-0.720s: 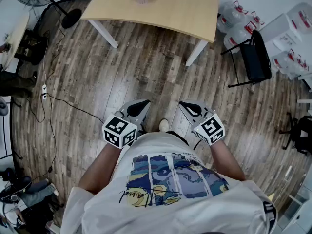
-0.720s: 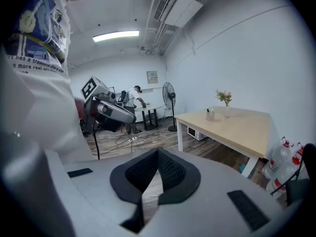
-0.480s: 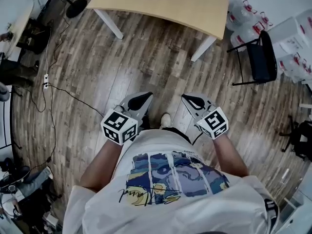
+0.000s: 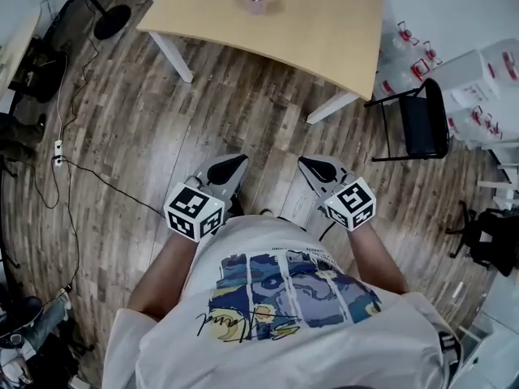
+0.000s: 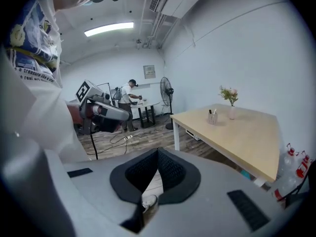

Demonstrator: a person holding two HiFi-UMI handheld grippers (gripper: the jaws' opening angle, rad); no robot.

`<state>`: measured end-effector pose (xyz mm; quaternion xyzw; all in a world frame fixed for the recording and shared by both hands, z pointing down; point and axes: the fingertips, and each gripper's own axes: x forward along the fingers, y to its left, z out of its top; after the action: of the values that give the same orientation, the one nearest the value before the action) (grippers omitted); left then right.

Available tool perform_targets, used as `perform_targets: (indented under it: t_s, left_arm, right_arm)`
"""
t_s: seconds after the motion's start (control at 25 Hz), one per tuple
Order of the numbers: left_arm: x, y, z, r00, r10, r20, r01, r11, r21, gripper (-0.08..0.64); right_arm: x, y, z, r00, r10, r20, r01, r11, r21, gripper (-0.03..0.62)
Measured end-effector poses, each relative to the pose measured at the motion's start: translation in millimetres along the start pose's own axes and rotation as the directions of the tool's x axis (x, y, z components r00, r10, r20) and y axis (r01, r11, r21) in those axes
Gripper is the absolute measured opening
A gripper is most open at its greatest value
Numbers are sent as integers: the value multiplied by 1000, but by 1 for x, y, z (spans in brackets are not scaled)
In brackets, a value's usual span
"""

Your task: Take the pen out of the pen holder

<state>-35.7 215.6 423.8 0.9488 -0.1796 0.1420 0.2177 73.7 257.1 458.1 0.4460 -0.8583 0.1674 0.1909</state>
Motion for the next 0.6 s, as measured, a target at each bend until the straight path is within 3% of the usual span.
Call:
perform_targets:
  t_s: [0.16, 0.28, 0.44, 0.6]
  left_arm:
    - [8, 45, 37, 999, -47, 4, 47, 998, 45, 14]
    - [6, 80, 59, 998, -68, 17, 67, 995, 71, 14]
    - [5, 131, 70, 999, -36, 15, 36, 999, 27, 14]
    - [13, 165, 81, 999, 23, 36, -22, 1000, -19, 14]
  right_arm:
    - [38, -42, 37, 999, -34, -15, 34, 999, 41, 6]
    - [65, -83, 59, 993, -118, -16, 119, 989, 91, 9]
    - [102, -133, 87, 981, -193, -14, 194, 977, 89, 54]
    - [130, -189, 108, 982, -190, -8, 190, 975, 118, 54]
